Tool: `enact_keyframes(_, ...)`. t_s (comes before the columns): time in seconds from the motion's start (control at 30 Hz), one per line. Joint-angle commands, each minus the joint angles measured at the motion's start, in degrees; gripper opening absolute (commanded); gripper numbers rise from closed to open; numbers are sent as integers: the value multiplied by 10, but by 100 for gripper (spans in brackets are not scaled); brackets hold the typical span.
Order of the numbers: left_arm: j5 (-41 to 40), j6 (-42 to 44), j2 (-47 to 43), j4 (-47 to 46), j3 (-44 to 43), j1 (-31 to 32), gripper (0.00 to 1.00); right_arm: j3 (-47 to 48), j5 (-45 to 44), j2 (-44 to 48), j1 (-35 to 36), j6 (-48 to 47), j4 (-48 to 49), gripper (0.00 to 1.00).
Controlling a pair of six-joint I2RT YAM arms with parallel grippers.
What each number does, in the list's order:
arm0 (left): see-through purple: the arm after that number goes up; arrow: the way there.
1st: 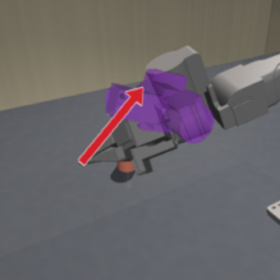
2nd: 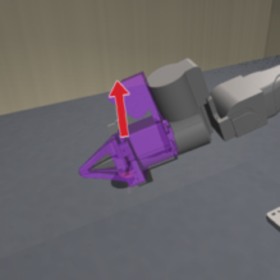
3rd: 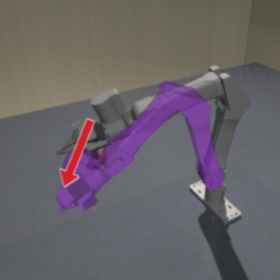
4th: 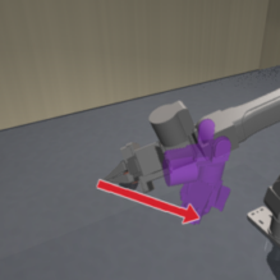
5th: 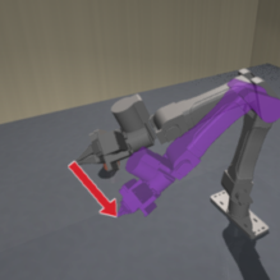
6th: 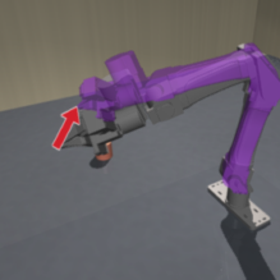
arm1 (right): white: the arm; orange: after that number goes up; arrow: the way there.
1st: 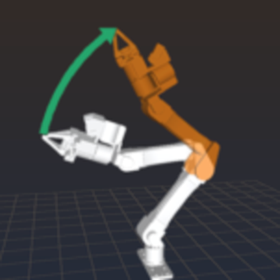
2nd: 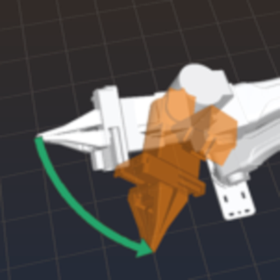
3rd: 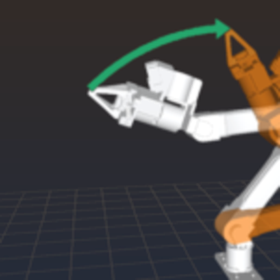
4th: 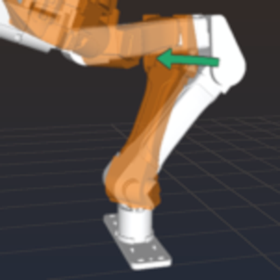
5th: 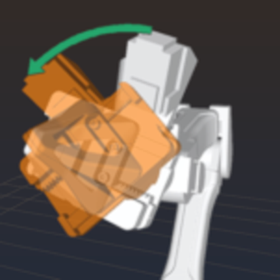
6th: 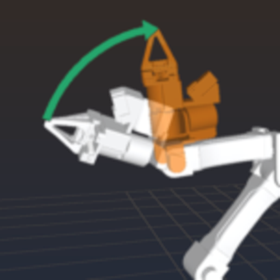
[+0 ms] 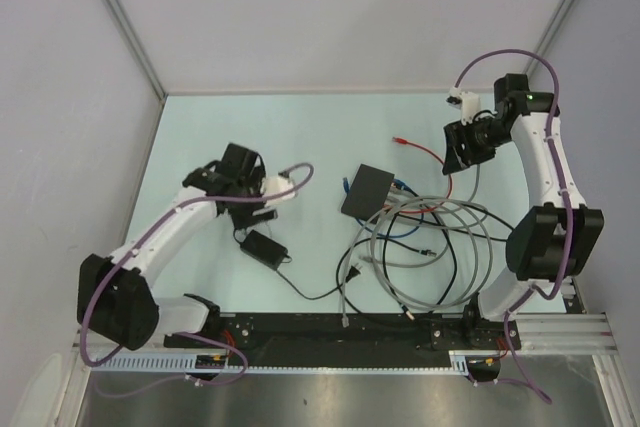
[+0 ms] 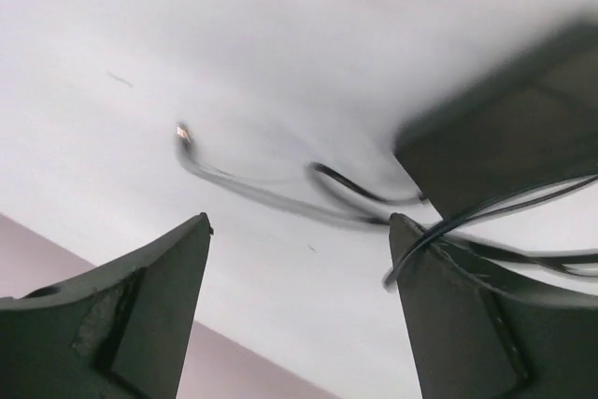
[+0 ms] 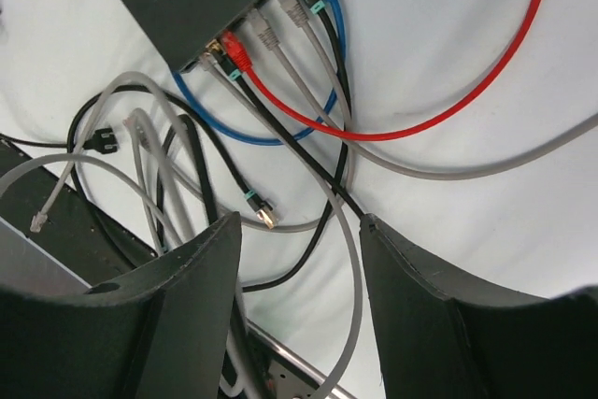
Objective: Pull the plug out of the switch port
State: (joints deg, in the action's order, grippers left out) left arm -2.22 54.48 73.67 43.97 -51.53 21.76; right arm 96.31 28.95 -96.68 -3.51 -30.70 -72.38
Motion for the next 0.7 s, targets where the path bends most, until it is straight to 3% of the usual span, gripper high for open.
enact_keyframes(0.0,137,-158,-34,66,-202,25,88,-17,30,63,-2,2,12,59)
enact_keyframes(0.13,292,-268,25,84,-392,29,93,-37,55,53,-2,33,104,59)
enact_keyframes(0.3,363,-370,173,60,-527,43,95,5,74,-45,-4,35,128,55)
enact_keyframes(0.4,376,-381,274,58,-582,46,91,36,81,-127,-4,32,144,51)
enact_keyframes(0.53,397,-376,364,46,-592,46,84,127,111,-236,-3,42,131,47)
enact_keyframes(0.67,462,-359,451,63,-633,51,77,172,146,-321,1,17,89,43)
